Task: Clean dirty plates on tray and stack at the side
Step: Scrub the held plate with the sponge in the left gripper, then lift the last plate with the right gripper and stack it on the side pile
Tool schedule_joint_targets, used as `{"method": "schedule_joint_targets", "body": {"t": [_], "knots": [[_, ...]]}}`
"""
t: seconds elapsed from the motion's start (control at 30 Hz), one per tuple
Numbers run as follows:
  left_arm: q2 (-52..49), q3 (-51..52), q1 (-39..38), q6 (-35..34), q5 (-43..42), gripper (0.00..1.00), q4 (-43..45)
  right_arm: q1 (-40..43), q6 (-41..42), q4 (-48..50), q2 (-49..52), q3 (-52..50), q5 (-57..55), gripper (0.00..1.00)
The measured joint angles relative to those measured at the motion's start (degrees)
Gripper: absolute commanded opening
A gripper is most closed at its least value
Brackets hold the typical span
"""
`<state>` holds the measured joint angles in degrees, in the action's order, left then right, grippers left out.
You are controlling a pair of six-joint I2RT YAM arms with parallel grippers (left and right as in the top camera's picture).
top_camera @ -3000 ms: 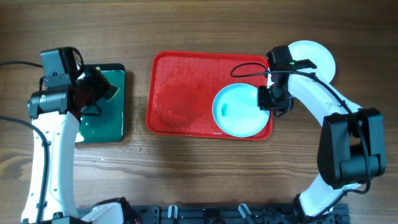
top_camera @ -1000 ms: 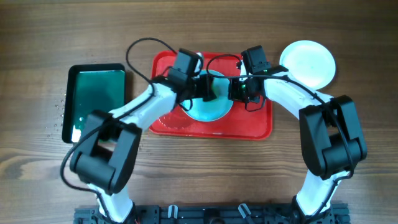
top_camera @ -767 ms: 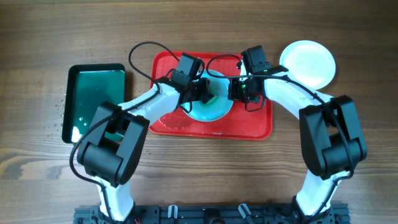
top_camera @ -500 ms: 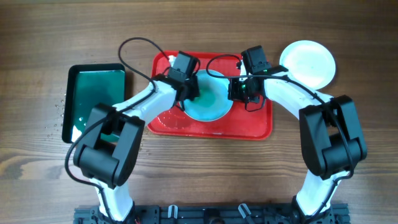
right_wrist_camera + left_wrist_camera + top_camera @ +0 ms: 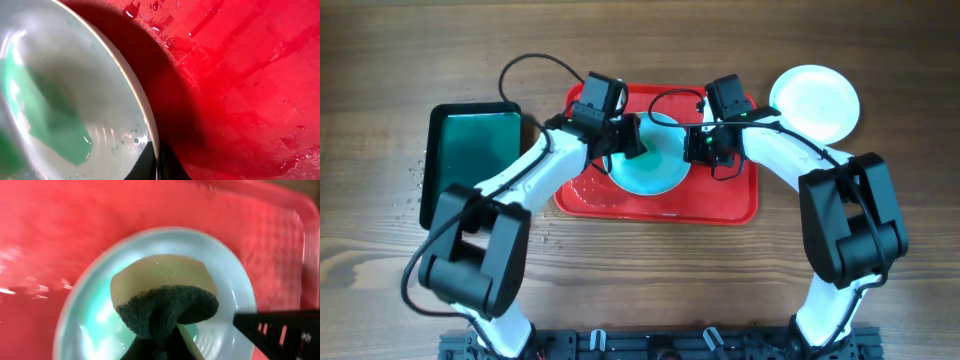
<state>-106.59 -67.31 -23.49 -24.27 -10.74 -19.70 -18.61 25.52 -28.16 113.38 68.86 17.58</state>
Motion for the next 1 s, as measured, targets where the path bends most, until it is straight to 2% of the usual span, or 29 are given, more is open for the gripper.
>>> {"method": "schedule_joint_targets", "body": {"t": [0.2,0.37,0.5,0.63,0.8,1.0], "knots": [[-3.9,0.1,-0.9,0.0,-2.2,0.04,-1.6,0.0,0.0,0.0,0.0,0.0,0.0,0.05],[-3.9,0.1,-0.9,0.2,4.8,0.04,-4.1,0.0,-0.1,-0.1,0.0,0.0,0.0,0.05],[-3.1,0.1,-0.9,0.2,14.6,0.04,-6.5,0.0,-0.3,-0.2,0.0,0.0,0.0,0.04],[-1.7,0.1,-1.4,0.4,19.5,0.04,-7.4,-0.2,-0.3,-0.3,0.0,0.0,0.8,0.04],[5.1,0.2,-0.6,-0.3,25.2,0.04,-8.6,-0.3,-0.3,-1.2,0.0,0.3,0.8,0.04],[16.9,0.2,1.0,-2.2,27.4,0.04,-8.6,-0.3,-2.7,-4.7,0.9,2.6,0.8,0.04]]}}
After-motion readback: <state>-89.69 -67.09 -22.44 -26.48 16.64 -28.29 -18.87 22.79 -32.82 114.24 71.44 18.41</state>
